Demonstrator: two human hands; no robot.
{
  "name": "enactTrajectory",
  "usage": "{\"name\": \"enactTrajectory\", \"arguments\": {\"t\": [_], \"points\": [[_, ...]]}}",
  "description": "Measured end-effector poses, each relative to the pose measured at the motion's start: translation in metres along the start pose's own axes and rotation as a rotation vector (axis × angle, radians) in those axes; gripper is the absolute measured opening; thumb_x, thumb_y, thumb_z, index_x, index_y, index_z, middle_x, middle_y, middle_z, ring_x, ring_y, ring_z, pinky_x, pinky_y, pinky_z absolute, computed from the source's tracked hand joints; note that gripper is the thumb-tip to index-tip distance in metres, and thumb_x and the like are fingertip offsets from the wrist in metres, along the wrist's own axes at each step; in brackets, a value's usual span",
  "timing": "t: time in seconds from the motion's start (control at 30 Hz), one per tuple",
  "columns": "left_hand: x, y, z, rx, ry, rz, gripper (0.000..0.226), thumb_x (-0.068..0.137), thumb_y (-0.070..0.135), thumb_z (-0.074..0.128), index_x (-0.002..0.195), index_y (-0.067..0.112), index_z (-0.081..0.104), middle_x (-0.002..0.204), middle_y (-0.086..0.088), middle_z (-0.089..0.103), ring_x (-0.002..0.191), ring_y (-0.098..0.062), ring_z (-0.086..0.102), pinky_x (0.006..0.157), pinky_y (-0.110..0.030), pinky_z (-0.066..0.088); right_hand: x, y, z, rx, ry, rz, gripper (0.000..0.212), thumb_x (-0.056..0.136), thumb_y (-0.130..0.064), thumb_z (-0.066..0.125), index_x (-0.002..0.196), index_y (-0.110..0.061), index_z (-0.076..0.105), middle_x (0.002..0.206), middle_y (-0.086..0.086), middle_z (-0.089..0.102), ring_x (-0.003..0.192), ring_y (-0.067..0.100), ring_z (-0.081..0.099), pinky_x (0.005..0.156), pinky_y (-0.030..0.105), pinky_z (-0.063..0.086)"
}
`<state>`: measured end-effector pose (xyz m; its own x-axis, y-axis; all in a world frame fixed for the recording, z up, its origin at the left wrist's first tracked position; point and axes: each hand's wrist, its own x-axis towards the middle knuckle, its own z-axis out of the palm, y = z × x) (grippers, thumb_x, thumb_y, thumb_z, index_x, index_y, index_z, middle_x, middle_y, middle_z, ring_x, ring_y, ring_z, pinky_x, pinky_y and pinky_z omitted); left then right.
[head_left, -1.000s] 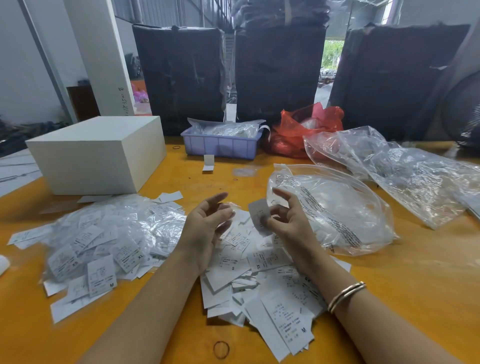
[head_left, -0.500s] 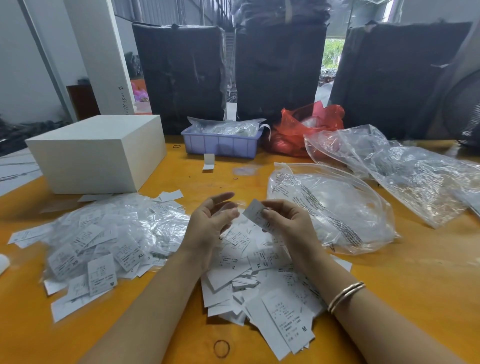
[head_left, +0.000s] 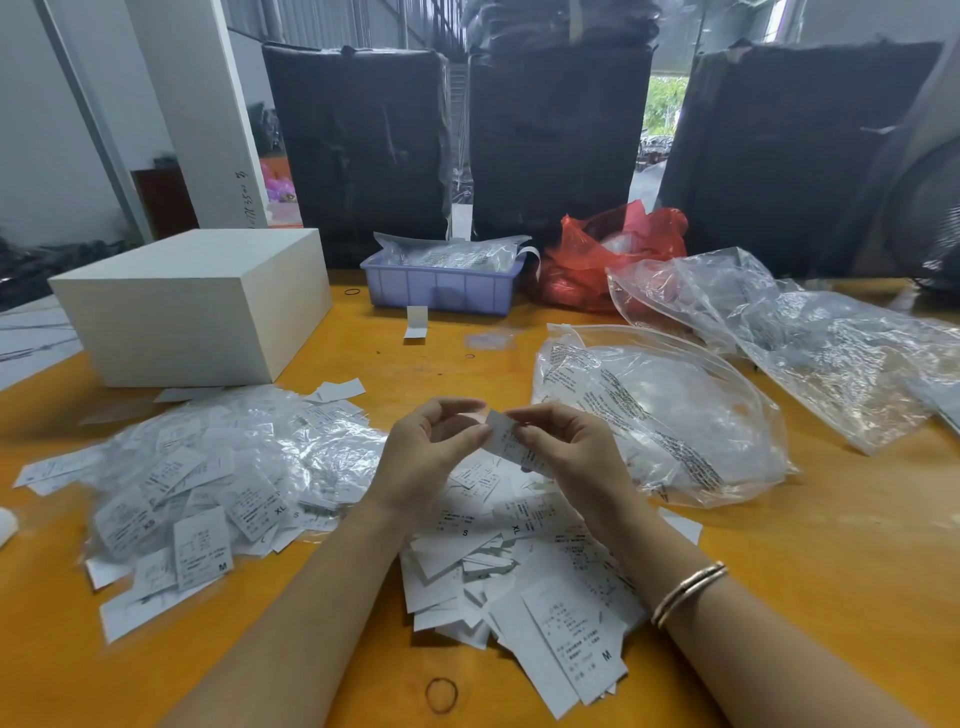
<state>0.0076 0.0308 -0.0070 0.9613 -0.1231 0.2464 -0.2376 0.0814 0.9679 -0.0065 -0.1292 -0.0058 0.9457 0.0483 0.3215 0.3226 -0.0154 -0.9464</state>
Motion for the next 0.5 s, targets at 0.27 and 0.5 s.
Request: {"name": "enactTrajectory", "arguments": {"t": [0.27,0.5], "points": [[-0.0012,0.0033,0.0002,-0.030,0.057,0.004,0.020,0.074,0.014,0.073,0.093,0.017,0.067,0.079,0.007,0.073,0.073,-0.001,0.066,0.064,-0.009,0.048,0.0003,-0.0024,-0.0042,-0.026,0.042,-0.038,0.028,0.087,0.003,0.057,0.085,-0.021,0.071,0.082,0.002,0.066,0.068,0.000,0.060,0.054,0.016,0.047],[-0.0011,0.0041,-0.0011,0.025,0.053,0.026,0.009,0.084,0.014,0.065,0.093,0.015,0.068,0.077,0.005,0.074,0.069,-0.001,0.066,0.060,-0.008,0.046,0.0027,-0.0071,-0.0079,0.106,0.224,-0.109,0.030,0.087,0.007,0.054,0.086,-0.018,0.071,0.086,0.003,0.065,0.067,0.000,0.058,0.052,0.017,0.046]]}}
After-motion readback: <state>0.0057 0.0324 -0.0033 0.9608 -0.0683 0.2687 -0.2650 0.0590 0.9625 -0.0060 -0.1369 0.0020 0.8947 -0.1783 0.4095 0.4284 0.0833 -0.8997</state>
